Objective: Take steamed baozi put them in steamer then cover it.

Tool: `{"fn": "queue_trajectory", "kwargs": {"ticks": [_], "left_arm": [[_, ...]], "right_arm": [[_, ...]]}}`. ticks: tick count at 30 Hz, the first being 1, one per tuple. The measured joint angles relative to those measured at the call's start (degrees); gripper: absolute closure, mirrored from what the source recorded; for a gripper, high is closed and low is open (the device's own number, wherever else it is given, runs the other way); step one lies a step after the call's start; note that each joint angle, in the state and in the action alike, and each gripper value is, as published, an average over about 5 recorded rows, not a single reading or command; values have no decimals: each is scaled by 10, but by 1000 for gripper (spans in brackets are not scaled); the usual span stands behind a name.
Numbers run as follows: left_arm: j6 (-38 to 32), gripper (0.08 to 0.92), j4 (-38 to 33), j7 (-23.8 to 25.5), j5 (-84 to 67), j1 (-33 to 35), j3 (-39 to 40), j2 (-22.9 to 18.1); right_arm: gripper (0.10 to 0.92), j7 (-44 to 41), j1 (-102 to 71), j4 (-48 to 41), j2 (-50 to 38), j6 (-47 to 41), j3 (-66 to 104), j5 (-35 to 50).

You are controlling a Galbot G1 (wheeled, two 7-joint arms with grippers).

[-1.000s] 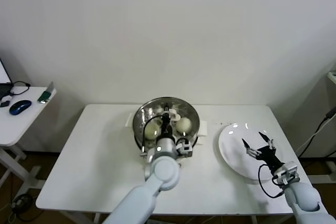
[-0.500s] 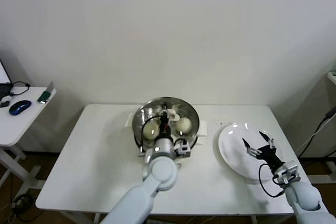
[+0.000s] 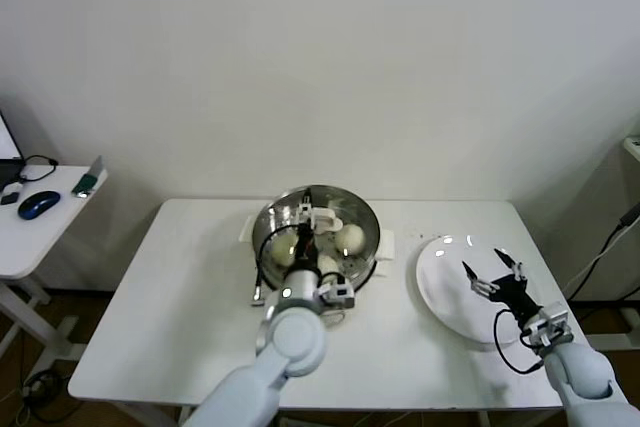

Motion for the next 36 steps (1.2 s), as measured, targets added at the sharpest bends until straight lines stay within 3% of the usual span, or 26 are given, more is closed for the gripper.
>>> {"fn": "queue_trajectory", "kwargs": {"ticks": [5,15,26,30,36], "left_arm": [[0,184,-42,-9,-25,22,-10,21],[0,177,-137,-75,-124,96,-55,71],[-11,177,-205,-172,-291,225,-189,95],[-67,177,-210,-190,-381,278,-256,86],[-224,177,-191,-194,-547,334,-361,57]], "right_arm": [[203,8,3,4,0,-17,-1,-3],[203,18,3,17,1,-35,-5,2],[203,20,-12,29,7,-37,2,5],[203,20,-17,34,9,-33,2,5],[203,19,-22,44,16,-26,-1,7]]}}
